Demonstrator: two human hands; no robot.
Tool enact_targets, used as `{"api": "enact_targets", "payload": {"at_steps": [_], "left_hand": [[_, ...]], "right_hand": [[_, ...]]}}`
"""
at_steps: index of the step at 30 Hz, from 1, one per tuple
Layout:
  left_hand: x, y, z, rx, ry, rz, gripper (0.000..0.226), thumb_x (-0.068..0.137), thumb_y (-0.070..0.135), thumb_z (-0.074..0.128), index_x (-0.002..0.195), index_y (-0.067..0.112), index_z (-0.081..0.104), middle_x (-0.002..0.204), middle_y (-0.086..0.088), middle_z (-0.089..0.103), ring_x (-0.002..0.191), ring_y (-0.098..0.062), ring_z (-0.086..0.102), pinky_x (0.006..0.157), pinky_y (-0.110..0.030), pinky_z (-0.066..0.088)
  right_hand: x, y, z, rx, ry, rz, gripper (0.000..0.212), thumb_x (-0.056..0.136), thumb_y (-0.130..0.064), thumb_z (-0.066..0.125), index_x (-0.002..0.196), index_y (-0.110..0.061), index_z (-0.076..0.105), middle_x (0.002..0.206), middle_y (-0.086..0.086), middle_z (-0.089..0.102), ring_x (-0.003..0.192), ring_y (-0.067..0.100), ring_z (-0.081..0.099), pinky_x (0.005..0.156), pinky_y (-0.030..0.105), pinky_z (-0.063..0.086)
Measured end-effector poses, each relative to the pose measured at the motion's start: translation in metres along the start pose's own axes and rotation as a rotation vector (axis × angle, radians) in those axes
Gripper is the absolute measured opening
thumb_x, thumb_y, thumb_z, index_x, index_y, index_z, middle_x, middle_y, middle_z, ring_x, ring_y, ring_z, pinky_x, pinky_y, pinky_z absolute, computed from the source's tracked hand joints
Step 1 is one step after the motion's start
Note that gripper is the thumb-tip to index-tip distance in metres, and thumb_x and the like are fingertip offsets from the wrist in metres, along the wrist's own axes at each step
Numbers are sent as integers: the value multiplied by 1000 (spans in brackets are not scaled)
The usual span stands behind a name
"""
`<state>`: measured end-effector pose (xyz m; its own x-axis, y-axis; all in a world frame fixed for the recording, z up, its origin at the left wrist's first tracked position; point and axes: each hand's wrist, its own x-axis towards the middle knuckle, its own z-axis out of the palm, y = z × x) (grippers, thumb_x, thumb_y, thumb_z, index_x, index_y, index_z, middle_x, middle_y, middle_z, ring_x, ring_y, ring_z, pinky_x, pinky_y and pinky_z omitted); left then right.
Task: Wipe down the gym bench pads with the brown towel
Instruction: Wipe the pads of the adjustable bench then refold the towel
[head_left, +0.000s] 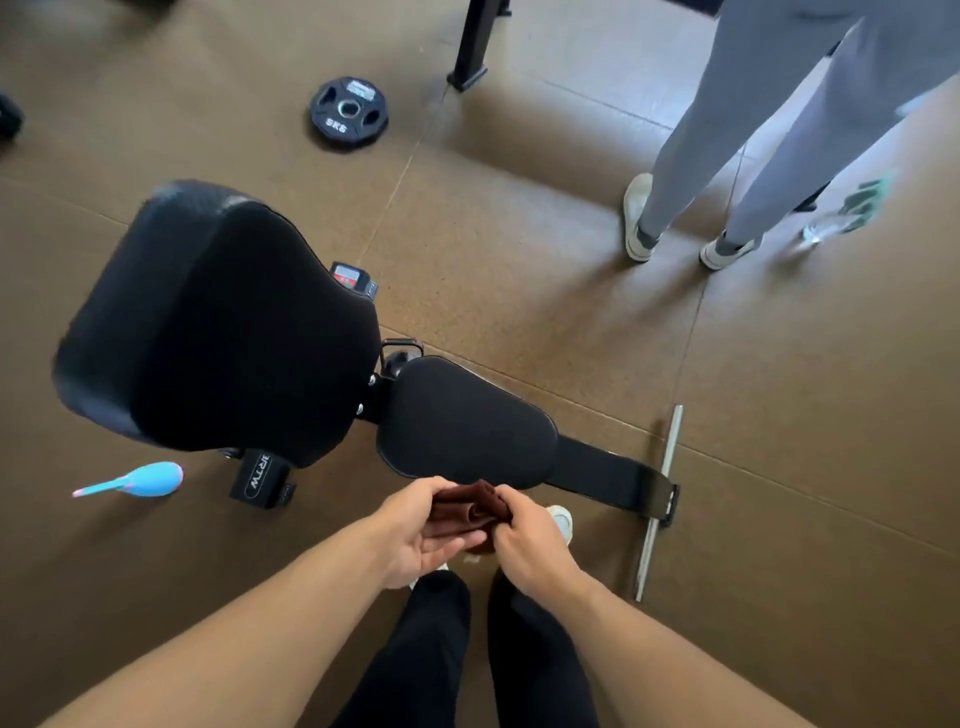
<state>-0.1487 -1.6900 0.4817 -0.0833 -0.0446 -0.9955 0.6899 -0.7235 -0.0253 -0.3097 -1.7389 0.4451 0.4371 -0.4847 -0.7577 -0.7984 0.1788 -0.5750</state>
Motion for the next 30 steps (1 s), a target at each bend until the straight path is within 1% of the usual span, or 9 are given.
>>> {"api": "enact_targets", "payload": {"at_steps": [3, 6, 10, 12, 16, 19, 22, 26, 30], "left_hand": [[38, 10, 3, -12, 20, -7, 35, 97, 32, 57, 104, 2, 74, 92, -15, 78, 69, -25, 77, 42, -21, 53], [70, 24, 10, -69, -51, 30, 45, 101, 38, 50, 104, 0, 73, 95, -17, 78, 70, -26, 77, 42, -21, 53], [114, 40, 9, -55, -3, 257, 40, 104, 35, 47, 101, 2, 70, 92, -12, 79, 77, -26, 77, 51, -26, 57], [146, 41, 0, 78, 160, 364, 28, 102, 29, 53, 103, 7, 70, 95, -6, 78, 84, -25, 76, 59, -29, 58], [205, 28, -26, 685, 507, 635, 14, 94, 26, 64, 108, 27, 66, 117, 6, 66, 107, -17, 62, 84, -31, 47], [228, 29, -35, 977, 539, 815, 33, 97, 22, 59, 129, 29, 57, 141, 9, 50, 131, -15, 45, 97, -29, 38], [248, 35, -43, 1141, 516, 998, 44, 96, 27, 62, 139, 27, 54, 151, 7, 44, 141, -14, 35, 112, -39, 34], [265, 35, -46, 1315, 401, 1266, 50, 90, 42, 69, 135, 25, 60, 145, 3, 52, 136, -16, 43, 110, -42, 38], [277, 31, -35, 1234, 547, 1276, 31, 90, 41, 69, 116, 23, 69, 115, 6, 61, 111, -16, 54, 94, -33, 41]], "right_hand": [[44, 18, -5, -7, -110, 28, 37, 92, -14, 43, 109, -28, 72, 103, -6, 76, 99, 13, 69, 96, 44, 56], [98, 29, -19, -80, -102, 56, 38, 94, -8, 44, 109, -24, 75, 105, -3, 77, 101, 17, 71, 96, 42, 55], [160, 40, -44, -582, 231, 83, 59, 87, -17, 49, 145, -26, 52, 139, 8, 58, 130, 32, 52, 108, 45, 42], [179, 49, -43, -605, 398, 83, 64, 90, -10, 50, 152, -22, 43, 148, 7, 48, 136, 31, 42, 113, 45, 34], [188, 81, 5, -612, 510, -231, 48, 94, -12, 51, 141, -18, 59, 147, 7, 55, 140, 30, 45, 122, 45, 31], [197, 107, 34, -845, 355, -371, 50, 106, -33, 49, 155, -20, 46, 165, 6, 39, 156, 33, 28, 128, 56, 17], [215, 126, 36, -942, 308, -386, 57, 110, -47, 37, 163, -25, 31, 171, 2, 25, 160, 31, 13, 129, 57, 12], [212, 144, 15, -899, 371, -499, 50, 110, -34, 41, 157, -17, 44, 165, 7, 39, 156, 28, 29, 127, 52, 24], [205, 162, -28, -958, 525, -393, 66, 85, -6, 62, 150, -15, 54, 154, 12, 52, 149, 35, 39, 127, 55, 19]]}}
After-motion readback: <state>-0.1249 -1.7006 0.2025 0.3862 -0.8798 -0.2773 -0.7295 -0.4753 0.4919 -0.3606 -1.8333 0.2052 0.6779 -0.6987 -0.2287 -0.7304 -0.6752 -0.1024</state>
